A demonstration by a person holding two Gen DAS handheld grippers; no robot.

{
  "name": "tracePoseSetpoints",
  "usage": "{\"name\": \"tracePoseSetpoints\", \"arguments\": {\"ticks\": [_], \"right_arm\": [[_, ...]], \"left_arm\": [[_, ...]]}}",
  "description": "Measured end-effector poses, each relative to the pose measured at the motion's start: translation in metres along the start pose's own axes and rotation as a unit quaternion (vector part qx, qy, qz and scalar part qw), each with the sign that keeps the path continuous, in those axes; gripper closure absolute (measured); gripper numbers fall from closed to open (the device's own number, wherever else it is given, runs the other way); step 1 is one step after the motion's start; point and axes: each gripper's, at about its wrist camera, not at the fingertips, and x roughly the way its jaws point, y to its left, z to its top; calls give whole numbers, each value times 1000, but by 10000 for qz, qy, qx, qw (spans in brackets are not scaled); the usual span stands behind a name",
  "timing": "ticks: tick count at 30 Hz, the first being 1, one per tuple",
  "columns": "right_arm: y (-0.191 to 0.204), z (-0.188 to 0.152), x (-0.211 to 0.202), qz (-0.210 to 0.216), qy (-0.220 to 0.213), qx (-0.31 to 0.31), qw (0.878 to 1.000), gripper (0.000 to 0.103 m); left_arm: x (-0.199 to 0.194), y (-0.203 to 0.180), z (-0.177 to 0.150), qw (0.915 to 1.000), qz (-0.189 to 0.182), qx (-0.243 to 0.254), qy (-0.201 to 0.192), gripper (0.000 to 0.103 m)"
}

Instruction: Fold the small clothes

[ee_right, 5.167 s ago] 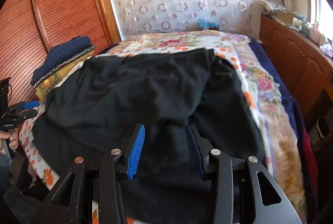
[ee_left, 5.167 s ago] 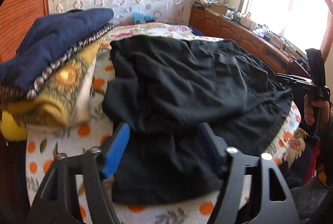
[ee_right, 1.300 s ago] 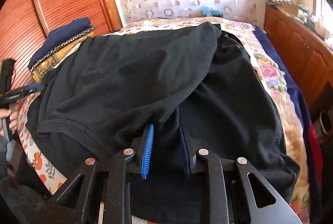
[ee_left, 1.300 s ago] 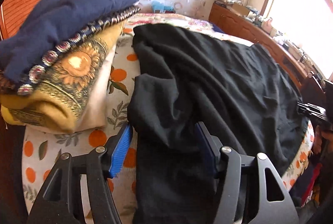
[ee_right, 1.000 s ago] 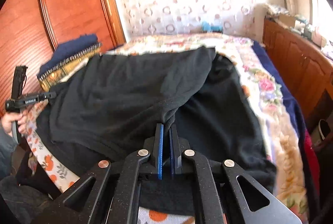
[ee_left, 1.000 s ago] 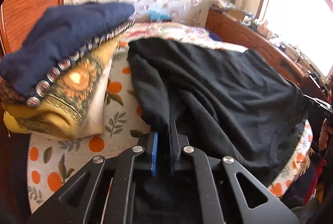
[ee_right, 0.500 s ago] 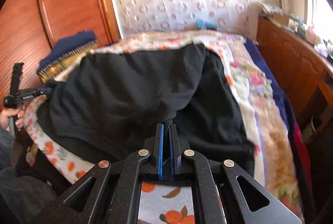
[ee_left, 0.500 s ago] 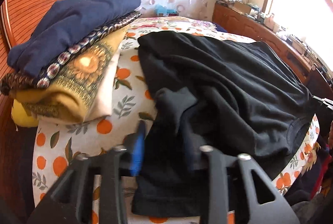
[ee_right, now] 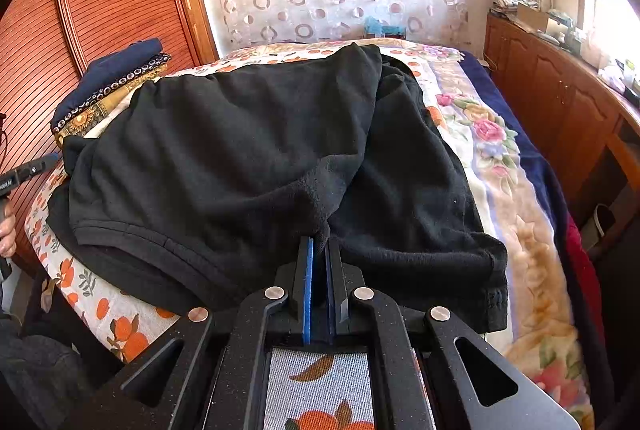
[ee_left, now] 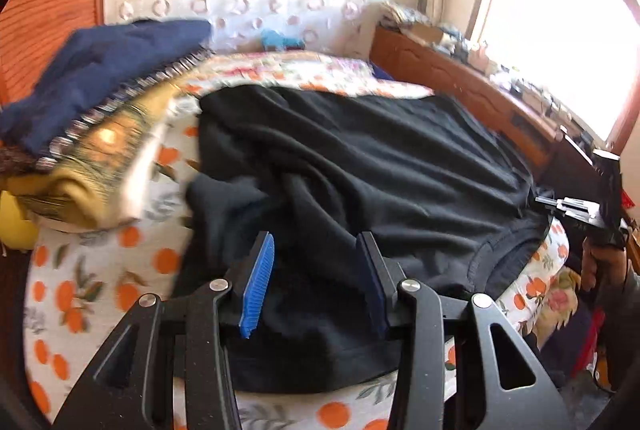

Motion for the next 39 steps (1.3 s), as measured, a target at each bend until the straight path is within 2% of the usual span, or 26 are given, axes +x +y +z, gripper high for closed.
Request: {"name": "tracePoseSetpoints", "arguments": {"ticks": [5,6,7,8,12,15,18,23,24,29,33,34,35,37,39], "right_arm": [[-3,-3,2,55,-37,43,10000,98],[-4,-3,2,62,-48,48,10000,98],[-4,-3,2,66,-57,42,10000,98],[-5,-3,1,68,-69,28,9999,98],[-3,-2,-9,182,-187,-11,9997,99],[3,-2,-31,319,-327,-48,9989,99],[11,-8,-43,315,-320,-105,9989,99],[14,-17,-26,172,-60,-77,9998,99],[14,-15,-24,173,-60,-58,9998,99],[20,-9,-31,179,-199,-166,9995,98],[25,-8,-34,75,-294,-284,9991,94],[26,-7,-35,61,-318,-317,9990,92],[27,-7,-36,51,-344,-342,9988,87],[31,-5,-37,27,-401,-402,9984,77],[37,-3,-39,31,-475,-470,9978,67]], "left_arm": [[34,-6,1,9989,-186,-81,415,59],[37,-5,1,9988,-234,-95,420,62],[38,-5,1,9988,-209,-99,437,85],[38,-5,0,9988,-175,-94,452,97],[9,-7,2,9995,-238,-99,159,98],[-13,-2,-2,9995,-257,-149,95,98],[-9,1,-8,9996,-139,-104,206,98],[0,-2,-16,9995,-13,-40,307,97],[-1,-3,-16,9996,7,-3,289,95],[-11,1,-15,9994,307,88,134,64],[-15,11,-12,9988,489,47,85,59],[-15,14,-12,9985,546,56,91,54],[-14,18,-12,9982,595,50,95,41],[-14,25,-12,9978,664,-11,81,29],[-13,32,-12,9974,703,-76,110,26]]}}
